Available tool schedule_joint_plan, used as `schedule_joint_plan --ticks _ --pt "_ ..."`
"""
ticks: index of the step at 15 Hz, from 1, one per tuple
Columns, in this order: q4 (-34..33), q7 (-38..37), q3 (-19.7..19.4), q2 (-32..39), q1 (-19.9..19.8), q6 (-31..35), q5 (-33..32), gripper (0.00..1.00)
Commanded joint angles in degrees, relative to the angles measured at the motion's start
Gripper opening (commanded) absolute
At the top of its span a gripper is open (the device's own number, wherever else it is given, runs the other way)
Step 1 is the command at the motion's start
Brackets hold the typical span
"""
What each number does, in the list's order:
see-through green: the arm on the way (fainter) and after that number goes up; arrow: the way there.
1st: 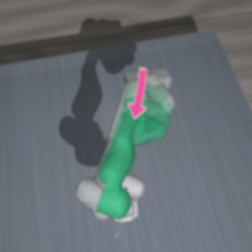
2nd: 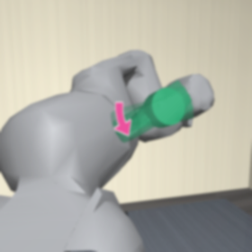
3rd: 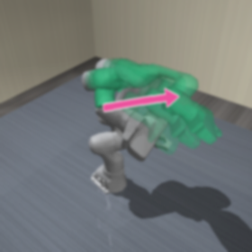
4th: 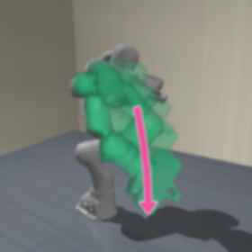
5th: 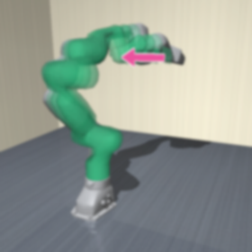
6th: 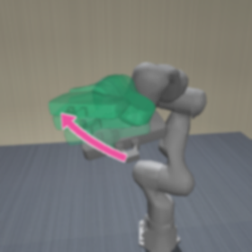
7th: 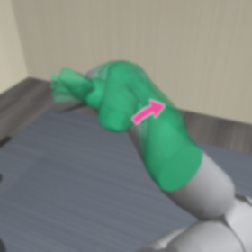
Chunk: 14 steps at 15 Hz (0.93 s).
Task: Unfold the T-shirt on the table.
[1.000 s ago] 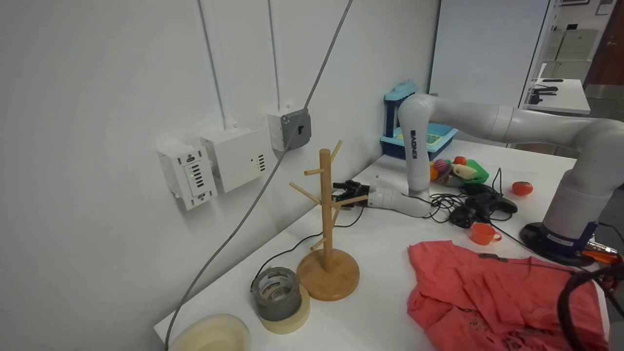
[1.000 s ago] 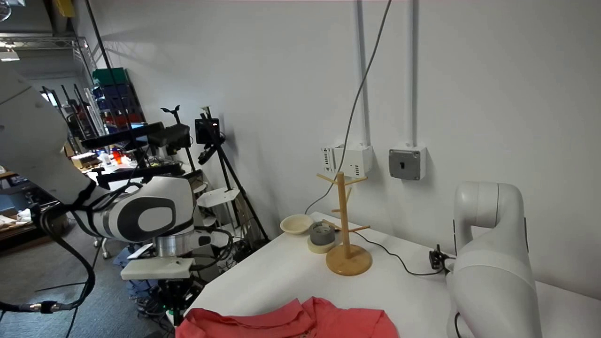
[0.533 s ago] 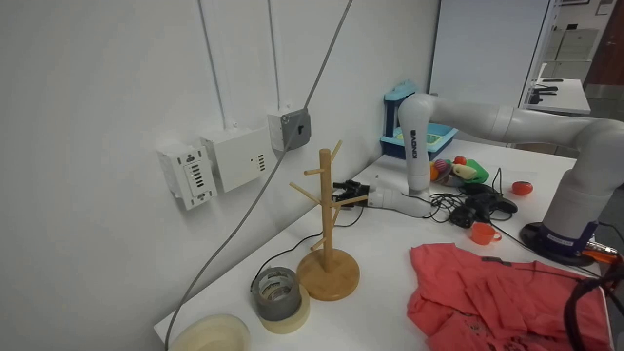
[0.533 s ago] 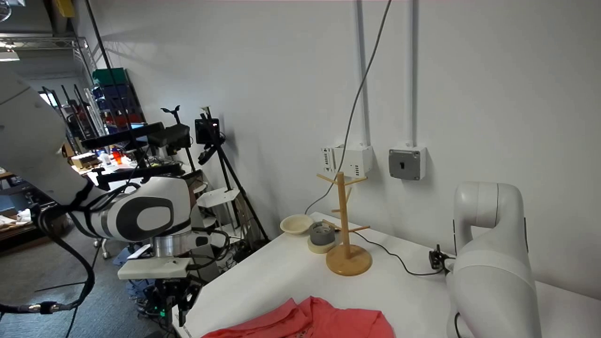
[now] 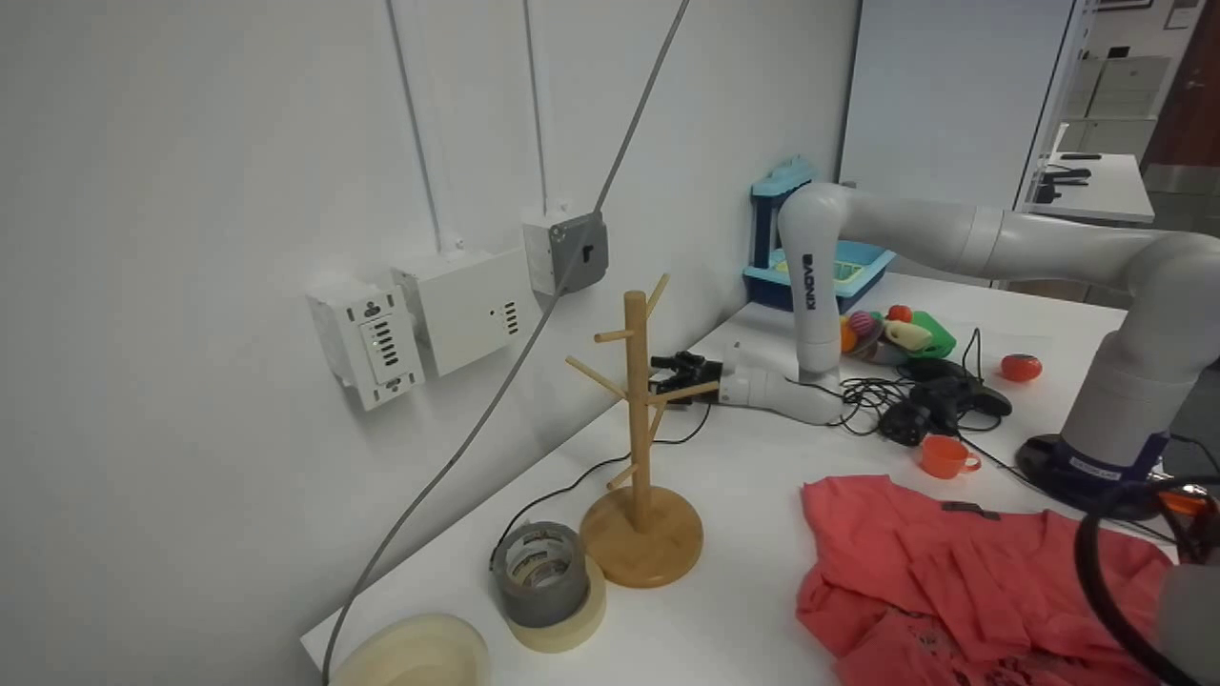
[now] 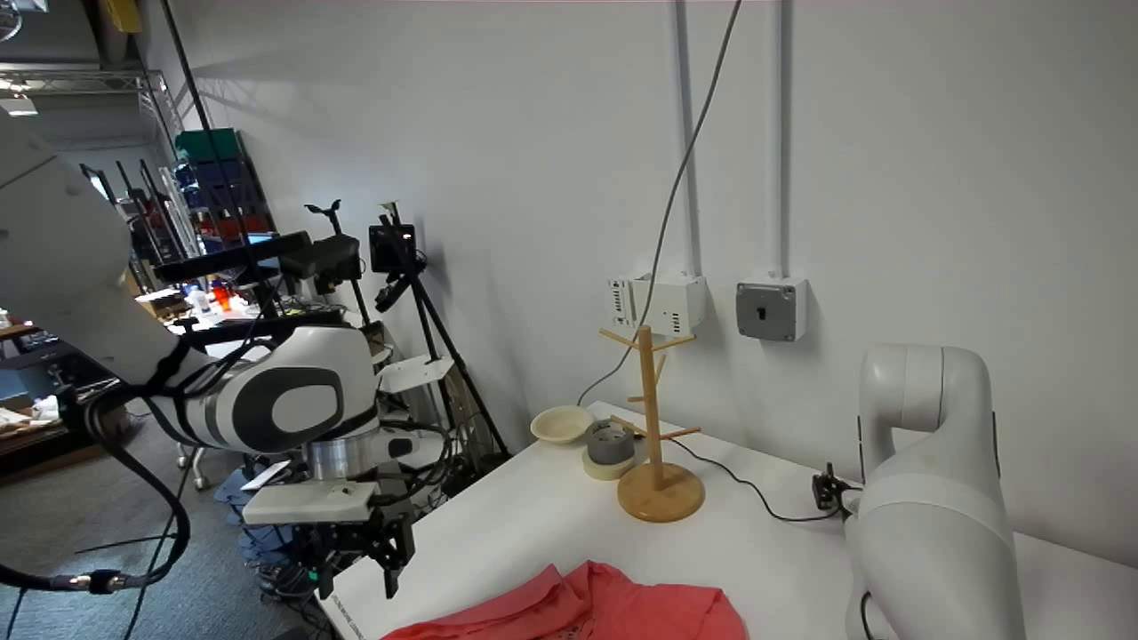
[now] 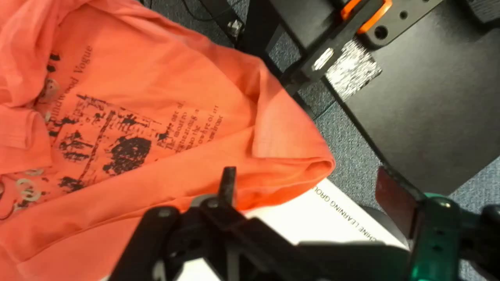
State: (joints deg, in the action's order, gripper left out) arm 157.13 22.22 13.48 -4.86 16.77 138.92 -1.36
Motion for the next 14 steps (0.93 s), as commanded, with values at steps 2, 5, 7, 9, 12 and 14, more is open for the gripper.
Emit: schedule_joint_plan --ticks 2,5,7,9,12,14 --pt "-1.02 -5.00 -1.40 5.77 -2.45 12.55 -1.26 1.00" --pt "-3.59 -11.93 -2.28 12.86 -3.86 20.66 -3.42 1.00" --pt "-5.56 -16.43 -4.03 16.25 -4.06 22.97 -7.72 1.00" --pt "-3.63 -14.24 -2.66 13.53 -4.12 21.58 -5.60 1.00" --pt "-5.36 -15.05 -3.30 16.04 -4.25 21.96 -6.28 1.00" --pt "-5.57 -15.10 -3.31 16.15 -4.24 21.96 -6.28 1.00"
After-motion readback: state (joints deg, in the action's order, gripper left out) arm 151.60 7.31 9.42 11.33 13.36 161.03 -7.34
